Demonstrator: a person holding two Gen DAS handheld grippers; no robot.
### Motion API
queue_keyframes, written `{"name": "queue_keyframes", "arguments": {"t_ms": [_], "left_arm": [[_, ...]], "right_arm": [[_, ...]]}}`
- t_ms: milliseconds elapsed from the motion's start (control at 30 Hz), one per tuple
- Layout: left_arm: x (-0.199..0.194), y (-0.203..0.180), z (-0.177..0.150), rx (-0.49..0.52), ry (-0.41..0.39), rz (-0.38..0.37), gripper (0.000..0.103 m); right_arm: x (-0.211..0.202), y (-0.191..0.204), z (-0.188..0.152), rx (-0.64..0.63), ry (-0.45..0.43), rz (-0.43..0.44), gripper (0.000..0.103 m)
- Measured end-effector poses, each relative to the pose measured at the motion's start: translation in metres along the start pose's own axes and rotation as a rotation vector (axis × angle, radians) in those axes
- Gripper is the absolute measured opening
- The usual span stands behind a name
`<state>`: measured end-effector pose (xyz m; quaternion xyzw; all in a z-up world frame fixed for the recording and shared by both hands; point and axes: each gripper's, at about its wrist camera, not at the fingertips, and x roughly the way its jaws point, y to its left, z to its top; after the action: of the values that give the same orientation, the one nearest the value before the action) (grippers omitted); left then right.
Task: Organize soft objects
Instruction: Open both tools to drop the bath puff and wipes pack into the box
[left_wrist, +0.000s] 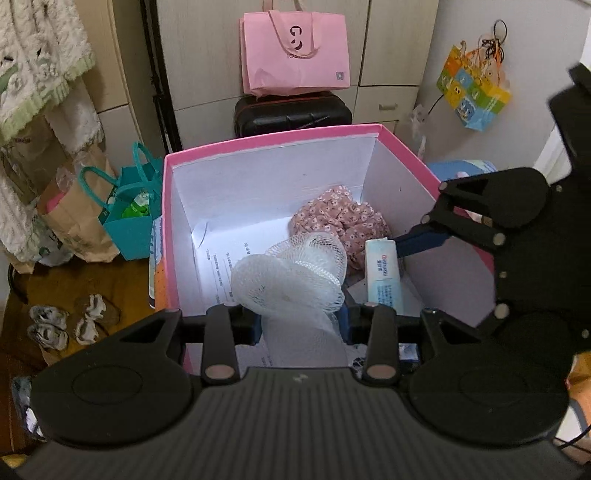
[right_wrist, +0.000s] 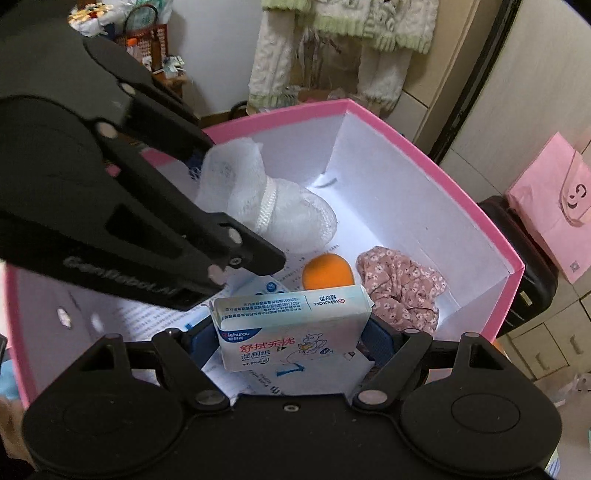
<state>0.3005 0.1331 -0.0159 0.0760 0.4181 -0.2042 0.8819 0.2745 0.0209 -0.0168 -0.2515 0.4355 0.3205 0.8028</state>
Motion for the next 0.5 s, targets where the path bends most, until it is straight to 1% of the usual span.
{"name": "queue_keyframes", "arguments": {"t_ms": [33,100,133,167,200,233,300,500], "left_arm": [[0.001,-0.001,0.0,0.008,0.0,0.005,0.038],[0.001,-0.003,0.001,0.003,-0.014,0.025,0.043],[0.001,-0.003,0.0,0.001,-0.021,0.033,0.05],[0.001,-0.002,0.0,-0.006,-0.028,0.038,0.06],[-0.001,-0.001,-0.001,-0.021,-0.036,0.043,0.063],[-0.004,0.001,-0.002,-0.033,-0.046,0.042,0.064],[-0.011,0.002,-0.005,-0.036,-0.058,0.024,0.064],[-0.038,0.001,-0.014,-0.05,-0.082,0.004,0.064]], "right_arm": [[0.002,-0.001,0.002,0.004,0.003,0.003,0.085],[0.002,-0.001,0.004,0.016,0.001,0.005,0.087],[0.001,-0.001,0.005,0.013,0.0,0.001,0.089],[-0.001,0.001,0.005,0.002,-0.006,0.003,0.089],[-0.005,0.002,0.002,-0.009,-0.018,0.005,0.091],[-0.007,0.004,0.001,-0.01,-0.027,-0.001,0.092],[-0.015,0.007,-0.001,-0.008,-0.045,-0.017,0.092],[-0.036,0.012,-0.007,0.006,-0.095,-0.033,0.092]]}}
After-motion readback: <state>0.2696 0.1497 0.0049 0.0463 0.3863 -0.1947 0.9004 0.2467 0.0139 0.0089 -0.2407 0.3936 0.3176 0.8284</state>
